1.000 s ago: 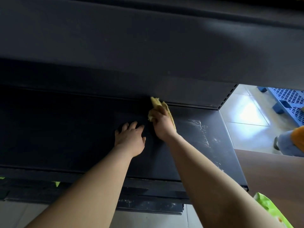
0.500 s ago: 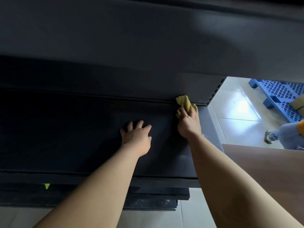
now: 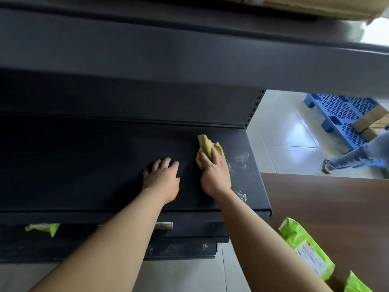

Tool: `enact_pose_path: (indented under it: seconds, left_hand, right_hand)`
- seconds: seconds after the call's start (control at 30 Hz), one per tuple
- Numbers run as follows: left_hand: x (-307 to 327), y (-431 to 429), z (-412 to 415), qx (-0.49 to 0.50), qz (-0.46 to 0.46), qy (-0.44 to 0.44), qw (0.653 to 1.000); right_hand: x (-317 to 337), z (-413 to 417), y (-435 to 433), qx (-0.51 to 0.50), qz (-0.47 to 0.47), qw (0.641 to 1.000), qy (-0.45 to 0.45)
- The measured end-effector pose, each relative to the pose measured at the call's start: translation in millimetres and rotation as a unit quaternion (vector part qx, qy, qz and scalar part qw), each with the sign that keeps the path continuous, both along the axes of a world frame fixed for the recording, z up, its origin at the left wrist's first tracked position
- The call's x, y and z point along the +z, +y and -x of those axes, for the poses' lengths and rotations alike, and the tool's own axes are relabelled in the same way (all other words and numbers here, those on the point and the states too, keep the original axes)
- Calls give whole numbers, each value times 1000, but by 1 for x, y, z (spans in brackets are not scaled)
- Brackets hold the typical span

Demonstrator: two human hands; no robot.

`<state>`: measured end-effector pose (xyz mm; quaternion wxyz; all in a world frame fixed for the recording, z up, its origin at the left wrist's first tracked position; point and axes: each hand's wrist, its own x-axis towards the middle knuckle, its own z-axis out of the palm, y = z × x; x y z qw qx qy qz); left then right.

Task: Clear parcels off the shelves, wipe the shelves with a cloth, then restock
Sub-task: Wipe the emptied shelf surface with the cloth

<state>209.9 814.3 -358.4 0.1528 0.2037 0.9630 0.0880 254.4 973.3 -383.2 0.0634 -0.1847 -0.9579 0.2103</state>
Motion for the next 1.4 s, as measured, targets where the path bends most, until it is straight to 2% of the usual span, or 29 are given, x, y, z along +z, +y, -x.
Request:
enact_pose_path:
  seconds: [0.1, 0.2, 0.4, 0.53, 0.7, 0.87, 1.07, 1.3, 1.4]
  left_hand:
    - [1, -1, -13, -10, -3, 6, 1000]
    - [3, -1, -26, -16, -7, 8, 1000]
    - [4, -10, -37, -13, -9, 15, 1000]
    - [3, -14, -43, -20, 1, 18, 1000]
    - [0, -19, -49, -35, 1, 8, 999]
    - [5, -22, -49, -60, 11, -16, 998]
    - [14, -9, -49, -73, 25, -26, 997]
    - [13, 28, -53, -103, 15, -26, 994]
    - [12, 45, -48, -90, 12, -23, 996]
  right_hand:
    - [5, -18, 31, -42, -1, 999, -12]
    - [13, -34, 55, -111, 98, 988, 42]
    - [17, -40, -7, -33, 111, 988, 106]
    - [0, -56, -42, 26, 42, 998, 33]
    - [0, -79, -10, -14, -1, 1000, -13]
    - [14, -91, 15, -67, 37, 997, 0]
    - [10, -123, 10, 6, 43, 999, -2]
    - [9, -121, 48, -11, 72, 997, 25]
    - [10, -111, 65, 20, 83, 996, 41]
